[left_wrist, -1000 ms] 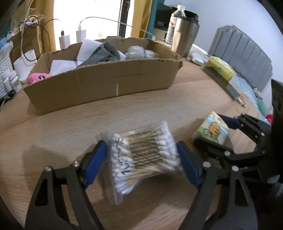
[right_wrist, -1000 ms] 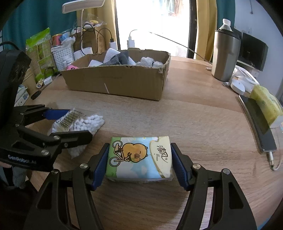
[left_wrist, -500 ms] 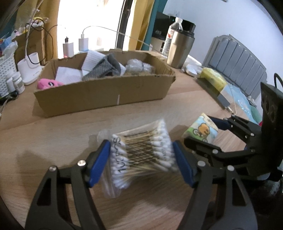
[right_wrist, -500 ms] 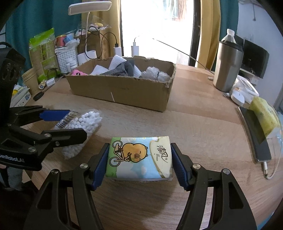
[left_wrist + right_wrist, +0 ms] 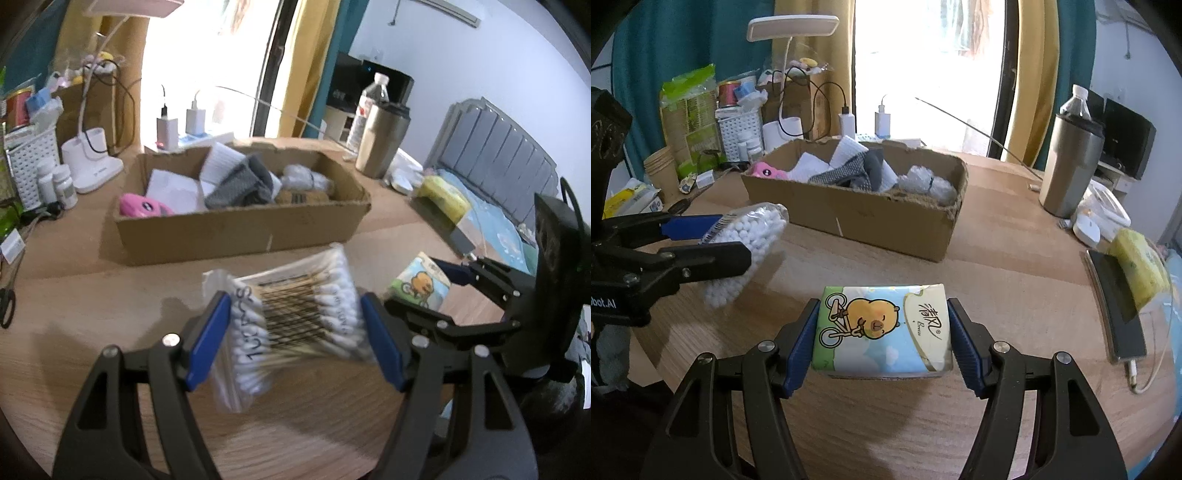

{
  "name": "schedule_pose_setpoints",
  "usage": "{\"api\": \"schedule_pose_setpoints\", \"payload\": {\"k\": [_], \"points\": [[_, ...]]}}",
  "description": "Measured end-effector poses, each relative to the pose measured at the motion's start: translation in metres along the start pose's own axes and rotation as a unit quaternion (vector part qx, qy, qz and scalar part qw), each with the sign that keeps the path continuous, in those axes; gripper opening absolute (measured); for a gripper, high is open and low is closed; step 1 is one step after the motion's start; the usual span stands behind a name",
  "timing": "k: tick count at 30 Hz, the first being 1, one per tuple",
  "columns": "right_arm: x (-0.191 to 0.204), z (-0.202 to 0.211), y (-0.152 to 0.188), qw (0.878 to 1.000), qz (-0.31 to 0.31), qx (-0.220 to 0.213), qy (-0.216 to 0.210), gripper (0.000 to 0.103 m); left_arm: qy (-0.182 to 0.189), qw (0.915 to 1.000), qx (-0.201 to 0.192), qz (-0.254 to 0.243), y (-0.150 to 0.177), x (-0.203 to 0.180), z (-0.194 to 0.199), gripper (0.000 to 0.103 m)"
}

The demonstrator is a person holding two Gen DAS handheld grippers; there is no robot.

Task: Organize soft objects
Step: 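Carry the tissue pack into the box with the right gripper while the left carries the swabs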

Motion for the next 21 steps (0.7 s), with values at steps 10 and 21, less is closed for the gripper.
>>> {"api": "schedule_pose_setpoints", "payload": {"k": [10,21], "points": [[0.01,0.006,-0.026,1.0,0.016,-0.023,-0.006,0.069,-0.01,0.9995,-0.029,0.005,-0.018,0.012,0.023,0.073],[0.015,0.006,-0.051,0.999,0.029,-0.036,-0.008,0.069,-0.016,0.9986,-0.049,0.007,-0.041,0.021,0.035,0.073]]}}
Point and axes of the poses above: each gripper's, at about its wrist camera, not at the fingertips, and z roughly against the way its jaws point, x to its left, y to its underside, the point moved 5 cm from there along -z, roughly the way its jaws point, and after that the axes turned 1 degree about -x, right-handed, at the moved point
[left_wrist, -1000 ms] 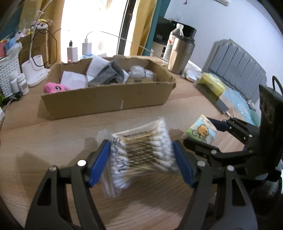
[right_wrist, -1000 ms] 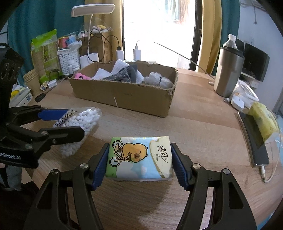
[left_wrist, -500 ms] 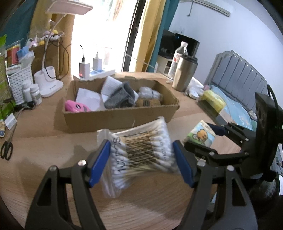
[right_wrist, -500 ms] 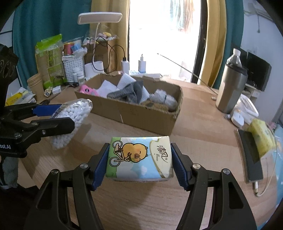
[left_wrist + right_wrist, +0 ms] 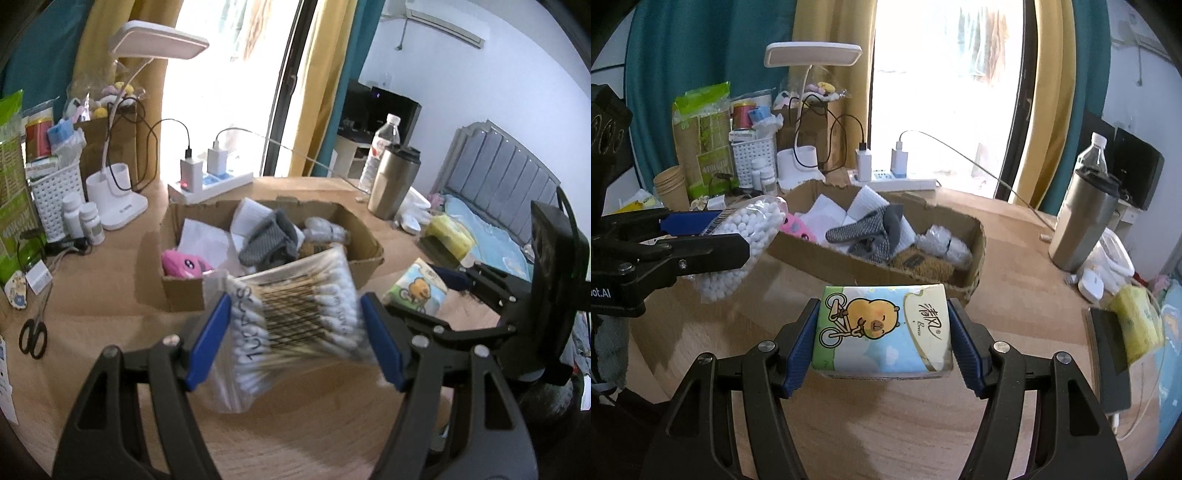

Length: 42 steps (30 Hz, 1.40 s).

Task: Organize soft objects
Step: 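Carry the tissue pack into the box with the right gripper while the left carries the swabs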

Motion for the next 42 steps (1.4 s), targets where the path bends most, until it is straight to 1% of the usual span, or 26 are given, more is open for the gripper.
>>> {"api": "schedule_pose_setpoints", "payload": {"k": [12,23,28,42], "points": [[-0.005,-0.006,-0.028,1.0,0.005,-0.015,0.003,0.069,0.0,0.9998,-0.017,0.002,-0.024,0.006,0.0,0.073],[-0.019,-0.027,-0.043,1.0,-0.006,-0.012,0.005,0.069,-0.002,0.9999,-0.015,0.001,-0.044,0.015,-0.015,0.073],[-0.025,-0.04,-0.047,1.0,-0.01,-0.006,0.004,0.069,-0.001,1.0,-0.009,0.003,-0.05,0.019,-0.028,0.073],[-0.041,-0.083,-0.046,0.999,-0.025,0.023,0.0,0.069,0.002,0.9997,0.023,0.01,-0.055,0.03,-0.074,0.073]]}}
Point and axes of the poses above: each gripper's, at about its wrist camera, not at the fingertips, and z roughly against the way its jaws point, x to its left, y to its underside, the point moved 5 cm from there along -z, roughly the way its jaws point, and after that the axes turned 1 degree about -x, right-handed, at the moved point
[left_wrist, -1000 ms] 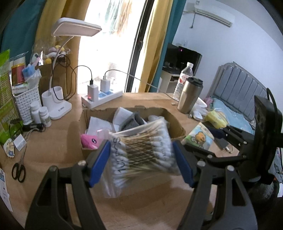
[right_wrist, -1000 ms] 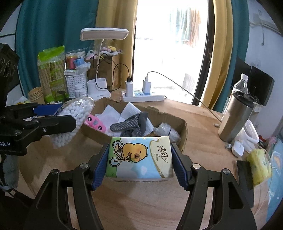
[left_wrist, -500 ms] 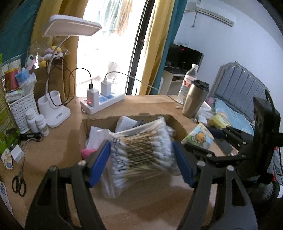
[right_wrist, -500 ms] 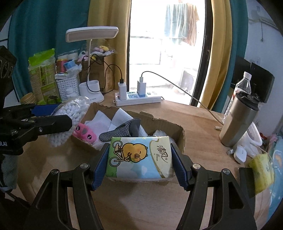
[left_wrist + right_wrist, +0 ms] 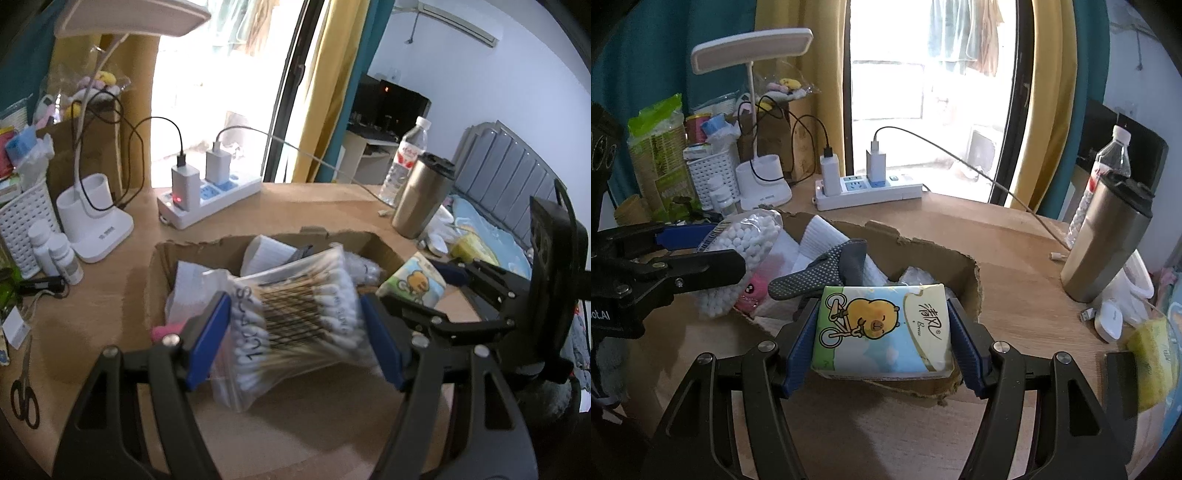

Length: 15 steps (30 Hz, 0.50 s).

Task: Organize soft objects
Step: 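Carry the tissue pack into the box with the right gripper while the left carries the swabs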

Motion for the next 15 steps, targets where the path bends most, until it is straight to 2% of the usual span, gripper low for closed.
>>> {"api": "schedule_pose_setpoints", "payload": {"k": [15], "points": [[-0.01,-0.03,0.001,1.0,-0.015,0.021,-0.006,0.069,0.0,0.9996,0.027,0.002,-0.001,0.006,-0.044,0.073]]}}
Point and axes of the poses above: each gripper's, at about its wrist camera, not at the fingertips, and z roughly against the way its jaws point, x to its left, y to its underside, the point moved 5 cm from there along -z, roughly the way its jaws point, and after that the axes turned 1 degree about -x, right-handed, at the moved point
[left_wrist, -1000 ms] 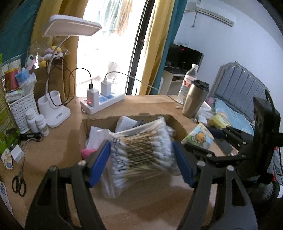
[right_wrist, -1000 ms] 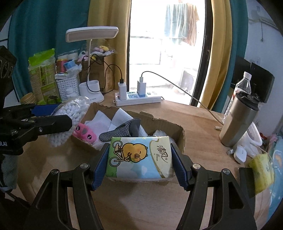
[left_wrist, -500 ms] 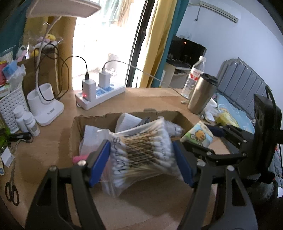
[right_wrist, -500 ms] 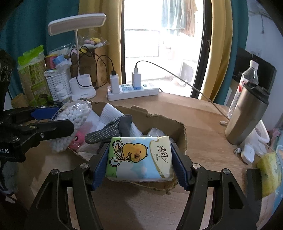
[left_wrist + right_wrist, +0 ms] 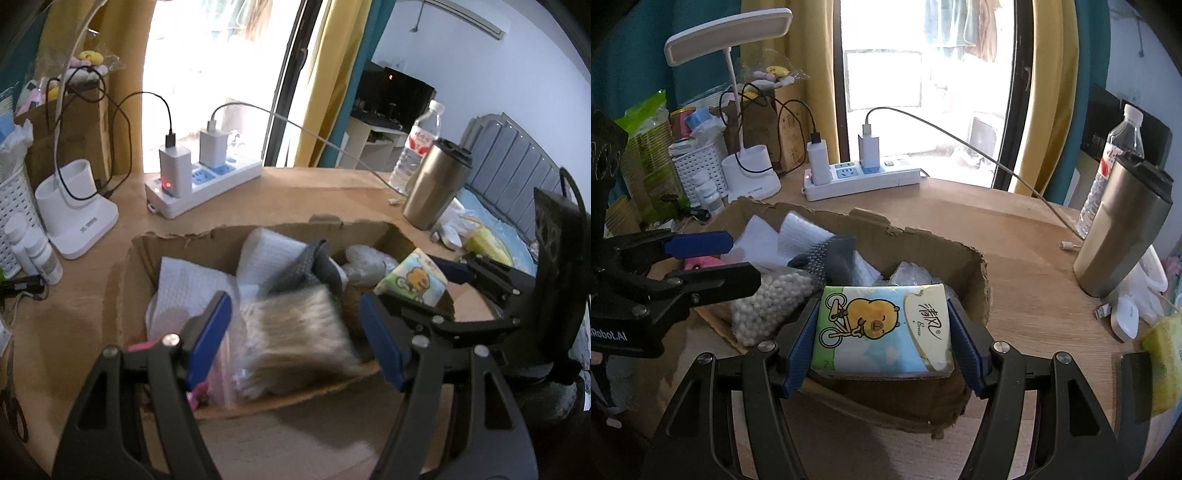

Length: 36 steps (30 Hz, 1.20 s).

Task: Organize soft objects
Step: 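Carry the tissue pack into the box with the right gripper while the left carries the swabs, then open both grippers to release the tissue pack and swab bag in the box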

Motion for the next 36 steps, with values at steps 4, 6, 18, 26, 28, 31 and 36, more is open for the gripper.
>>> {"api": "schedule_pose_setpoints", "payload": {"k": [4,6,18,26,28,31,36], "points": [[-0.002,-0.005,0.001,1.0,-0.003,0.003,-0.003,0.069,0.0,1.0,0.007,-0.001,0.001,0.001,-0.009,0.073],[-0.003,-0.008,0.002,1.0,-0.005,0.005,-0.003,0.069,0.001,0.9999,0.011,0.0,0.002,0.001,-0.013,0.073],[-0.004,-0.017,0.003,1.0,-0.006,0.014,-0.009,0.07,0.002,0.9995,0.031,0.002,0.007,0.004,-0.031,0.073],[-0.002,-0.015,0.004,1.0,-0.006,0.016,-0.011,0.074,0.0,0.9995,0.029,0.007,0.007,0.005,-0.028,0.074],[-0.001,-0.012,0.003,1.0,-0.006,0.013,-0.01,0.075,-0.002,0.9996,0.028,0.008,0.007,0.004,-0.026,0.074],[-0.001,-0.008,0.003,1.0,-0.006,0.009,-0.007,0.076,-0.002,0.9996,0.026,0.008,0.007,0.004,-0.022,0.074],[0.0,0.001,0.003,1.0,-0.004,0.003,-0.003,0.076,-0.005,0.9998,0.018,0.007,0.007,0.004,-0.012,0.074]]}}
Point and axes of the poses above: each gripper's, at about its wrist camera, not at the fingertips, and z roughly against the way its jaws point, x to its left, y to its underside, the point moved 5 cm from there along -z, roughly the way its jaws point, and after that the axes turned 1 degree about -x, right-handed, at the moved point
